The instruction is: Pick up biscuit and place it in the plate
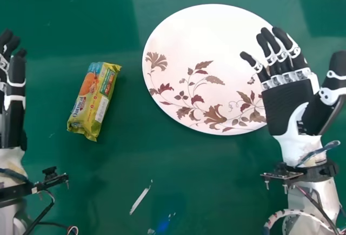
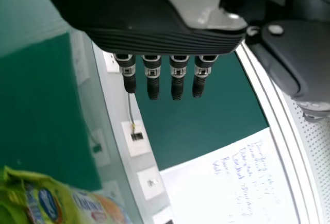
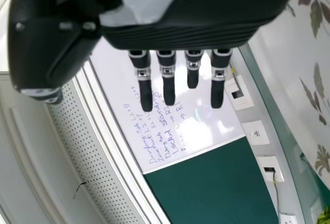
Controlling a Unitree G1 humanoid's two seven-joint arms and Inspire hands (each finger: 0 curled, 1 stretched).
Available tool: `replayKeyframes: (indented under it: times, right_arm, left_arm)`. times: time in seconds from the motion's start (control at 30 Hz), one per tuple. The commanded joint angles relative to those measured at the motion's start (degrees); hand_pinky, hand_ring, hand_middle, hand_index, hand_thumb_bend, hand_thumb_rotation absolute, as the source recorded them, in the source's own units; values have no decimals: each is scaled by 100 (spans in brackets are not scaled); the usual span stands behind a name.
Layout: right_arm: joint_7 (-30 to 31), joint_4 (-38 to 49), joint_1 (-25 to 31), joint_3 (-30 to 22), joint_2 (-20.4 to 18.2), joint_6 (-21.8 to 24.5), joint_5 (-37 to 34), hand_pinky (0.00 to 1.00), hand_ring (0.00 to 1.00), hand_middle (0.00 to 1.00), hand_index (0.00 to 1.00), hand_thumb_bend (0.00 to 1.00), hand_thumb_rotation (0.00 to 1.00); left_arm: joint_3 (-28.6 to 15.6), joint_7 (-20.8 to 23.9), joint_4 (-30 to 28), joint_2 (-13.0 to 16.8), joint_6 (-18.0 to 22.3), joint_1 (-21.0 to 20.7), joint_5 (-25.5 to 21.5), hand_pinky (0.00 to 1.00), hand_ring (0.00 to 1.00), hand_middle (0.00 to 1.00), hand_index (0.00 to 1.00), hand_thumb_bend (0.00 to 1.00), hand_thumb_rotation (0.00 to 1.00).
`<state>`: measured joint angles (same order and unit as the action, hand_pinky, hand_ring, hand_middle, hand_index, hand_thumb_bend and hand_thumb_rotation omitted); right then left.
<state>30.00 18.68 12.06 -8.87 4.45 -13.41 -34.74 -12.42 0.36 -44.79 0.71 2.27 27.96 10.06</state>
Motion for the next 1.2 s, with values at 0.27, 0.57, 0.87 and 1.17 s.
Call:
replayKeyframes:
  times: [0.27, 0.57, 0.87, 1.17]
  right_arm:
    - [-1, -27, 80, 22, -106, -1, -108, 81, 93, 95, 87, 87, 38]
    - [-68, 61, 135, 107, -202, 35, -33, 89, 98, 100, 94, 100, 45]
    - [-46, 117, 135, 128, -146, 97, -130, 88, 100, 100, 98, 100, 48]
    - [-110, 222, 153, 6, -71, 161, -161, 91, 100, 100, 100, 100, 53]
  left_arm:
    - [127, -183, -693, 117, -585, 160, 932, 100, 99, 100, 99, 100, 87]
    - [132, -1151, -1513, 544, -1416, 207, 1955, 100, 99, 100, 98, 100, 88]
    - [-430, -2348, -1521, 372, -342, 76, 3127, 100, 100, 100, 99, 100, 85]
    - [-497, -3896, -1521, -813, 805, -781, 4739, 100, 98, 100, 97, 100, 87]
